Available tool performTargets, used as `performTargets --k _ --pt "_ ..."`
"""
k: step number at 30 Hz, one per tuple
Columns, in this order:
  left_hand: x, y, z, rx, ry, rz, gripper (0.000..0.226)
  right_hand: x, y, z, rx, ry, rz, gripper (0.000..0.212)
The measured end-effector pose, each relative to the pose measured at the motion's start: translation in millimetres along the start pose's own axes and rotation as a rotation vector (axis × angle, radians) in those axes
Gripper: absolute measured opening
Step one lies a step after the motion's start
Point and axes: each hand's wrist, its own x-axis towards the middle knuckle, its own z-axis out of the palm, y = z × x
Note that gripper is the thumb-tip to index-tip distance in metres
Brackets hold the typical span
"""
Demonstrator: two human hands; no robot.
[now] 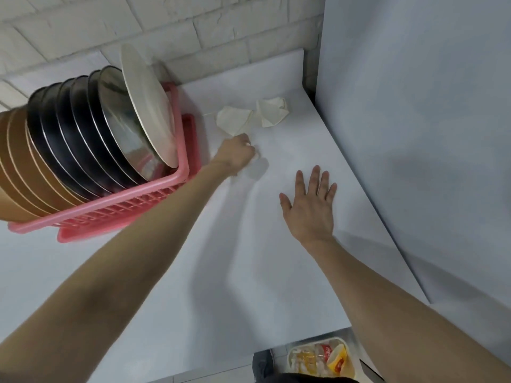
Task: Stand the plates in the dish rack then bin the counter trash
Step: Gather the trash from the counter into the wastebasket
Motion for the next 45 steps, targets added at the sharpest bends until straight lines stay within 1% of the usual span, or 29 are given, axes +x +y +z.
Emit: performTargets --k 2,6,9,11,13,14,16,19,21,23,27,32,37,40,43,45 --pt "-27 1 12 -0.141 -0.036 -0.002 0.021 0 0 -2 0.017 -0.007 -0.002 0.069" --pt "-78 -15 38 -0.339 -0.071 0.014 0.023 -1 1 -5 0.053 -0.028 -0.002 0.069" --pt "-104 -39 52 -0.462 -0.072 0.008 0.032 -1 7 -13 0.099 -0.071 -0.013 0.066" --pt "-109 -55 59 -0.455 -0.013 0.074 0.037 6 10 -25 0.097 -0.099 -0.009 0.060" --pt "-105 -65 62 -0.450 0.113 0.134 0.038 17 9 -39 0.078 -0.086 -0.009 0.051" --pt "-100 -68 63 -0.456 0.181 0.145 0.039 24 7 -45 0.079 -0.078 -0.020 0.048" --pt "-86 -71 65 -0.493 0.262 0.146 0.037 38 -1 -53 0.098 -0.086 -0.067 0.046" --pt "-68 -75 68 -0.665 0.313 0.116 0.030 61 -14 -58 0.119 -0.087 -0.133 0.046" --pt "-63 -79 71 -0.789 0.317 0.118 0.030 78 -23 -59 0.132 -0.061 -0.154 0.048" --pt "-62 -80 75 -0.762 0.315 0.128 0.030 96 -30 -59 0.139 -0.035 -0.160 0.053" --pt "-56 -82 79 -0.551 0.351 0.156 0.027 137 -42 -57 0.069 -0.023 -0.191 0.064" --pt "-55 -82 80 -0.507 0.338 0.183 0.014 185 -56 -53 -0.052 -0.049 -0.164 0.077" --pt "-52 -81 81 -0.456 0.339 0.169 0.012 221 -70 -42 -0.049 -0.072 -0.105 0.089" --pt "-52 -81 82 -0.441 0.331 0.152 0.011 236 -79 -34 -0.023 -0.079 -0.068 0.088" --pt "-51 -81 82 -0.431 0.339 0.156 0.013 244 -85 -26 0.010 -0.111 -0.024 0.080" --pt "-51 -81 83 -0.437 0.346 0.163 0.016 246 -86 -22 -0.009 -0.098 -0.025 0.075"
